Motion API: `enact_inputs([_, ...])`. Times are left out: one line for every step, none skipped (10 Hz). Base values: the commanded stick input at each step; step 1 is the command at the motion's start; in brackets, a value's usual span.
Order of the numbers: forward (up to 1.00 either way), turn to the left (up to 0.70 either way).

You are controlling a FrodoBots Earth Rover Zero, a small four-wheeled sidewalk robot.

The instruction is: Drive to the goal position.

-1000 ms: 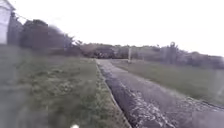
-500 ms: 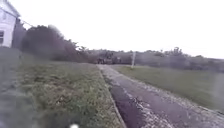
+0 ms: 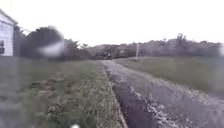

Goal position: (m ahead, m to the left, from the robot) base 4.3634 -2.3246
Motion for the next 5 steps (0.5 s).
enact_inputs([0.7, -0.08])
enact_inputs([0.7, -0.05])
enact_inputs([0.7, 0.0])
enact_inputs([0.7, 0.0])
enact_inputs([0.7, 0.0])
